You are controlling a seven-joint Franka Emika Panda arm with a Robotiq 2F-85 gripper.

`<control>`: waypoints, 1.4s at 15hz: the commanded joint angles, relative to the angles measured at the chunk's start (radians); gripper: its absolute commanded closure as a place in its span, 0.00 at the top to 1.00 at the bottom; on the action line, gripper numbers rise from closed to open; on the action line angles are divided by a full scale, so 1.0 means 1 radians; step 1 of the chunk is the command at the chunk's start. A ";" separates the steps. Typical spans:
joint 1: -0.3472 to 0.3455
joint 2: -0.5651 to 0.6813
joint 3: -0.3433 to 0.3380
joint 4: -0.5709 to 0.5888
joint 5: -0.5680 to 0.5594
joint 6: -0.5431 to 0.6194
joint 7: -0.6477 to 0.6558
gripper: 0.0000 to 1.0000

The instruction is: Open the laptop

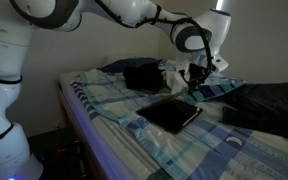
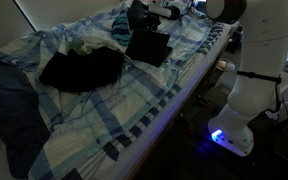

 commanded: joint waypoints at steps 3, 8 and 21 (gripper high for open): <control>0.040 -0.076 0.013 -0.094 -0.026 -0.009 0.012 0.00; 0.030 -0.046 0.008 -0.037 -0.026 -0.006 0.001 0.01; 0.046 -0.101 0.014 -0.072 -0.008 0.008 0.031 0.00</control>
